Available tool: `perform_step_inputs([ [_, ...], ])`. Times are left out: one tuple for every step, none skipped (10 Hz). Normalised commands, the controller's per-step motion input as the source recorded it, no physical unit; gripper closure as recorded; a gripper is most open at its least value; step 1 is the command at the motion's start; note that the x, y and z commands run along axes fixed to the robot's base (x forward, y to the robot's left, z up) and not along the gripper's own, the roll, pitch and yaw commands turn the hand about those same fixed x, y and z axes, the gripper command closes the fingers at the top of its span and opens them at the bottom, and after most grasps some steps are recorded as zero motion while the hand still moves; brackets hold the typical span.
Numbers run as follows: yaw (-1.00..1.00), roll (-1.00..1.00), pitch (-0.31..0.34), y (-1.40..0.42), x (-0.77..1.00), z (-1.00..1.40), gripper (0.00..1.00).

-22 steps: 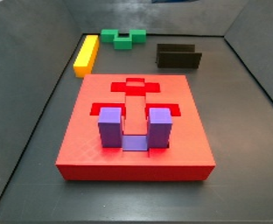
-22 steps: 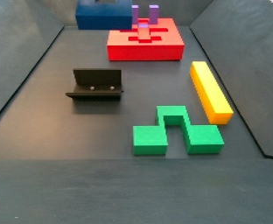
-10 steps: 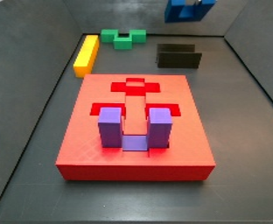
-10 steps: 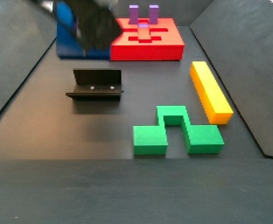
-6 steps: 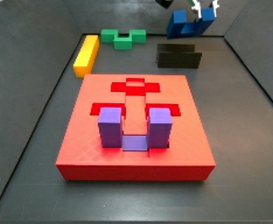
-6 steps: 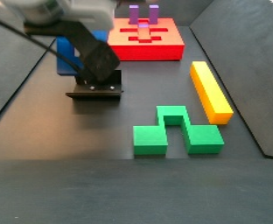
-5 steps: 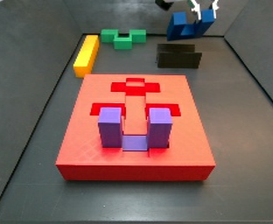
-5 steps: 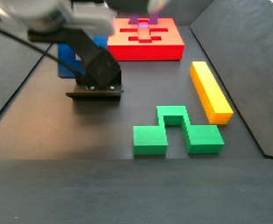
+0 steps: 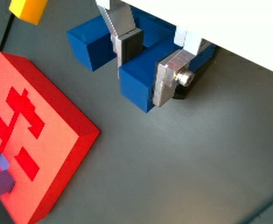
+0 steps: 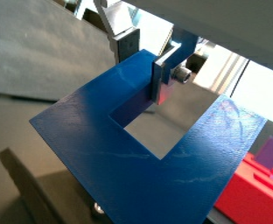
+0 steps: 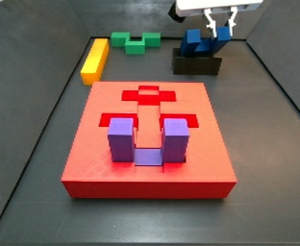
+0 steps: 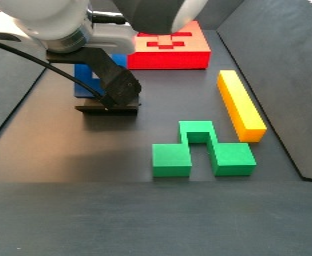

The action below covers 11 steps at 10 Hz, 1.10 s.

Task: Pick up the blue object. Move up. Place the blue object on the fixture. Regrasp the blue object. Move to above the board. Insert the blue object.
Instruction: Place the blue object on the fixture.

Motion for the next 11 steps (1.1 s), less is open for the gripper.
perform_step_inputs([
  [-0.05,0.11,0.037,-0.01,-0.07,-0.16,1.0],
  [-0.11,0.24,0.131,0.0,-0.07,-0.2,1.0],
  [-0.13,0.16,0.094,0.0,-0.14,-0.23,1.0],
  [-0.14,0.11,0.086,0.0,-0.14,-0.2,1.0],
  [-0.19,0.13,0.129,0.0,-0.11,-0.16,1.0],
  [-0.19,0.13,0.117,-0.03,-0.01,-0.09,1.0],
  [-0.19,0.21,0.163,-0.04,0.0,-0.05,1.0],
  [-0.16,0.18,0.157,-0.02,0.0,0.0,1.0],
  [0.0,0.0,0.006,0.0,0.0,0.0,1.0],
  [0.0,0.01,0.0,0.0,0.0,0.0,1.0],
  [0.0,0.09,0.0,0.02,0.0,0.0,1.0],
])
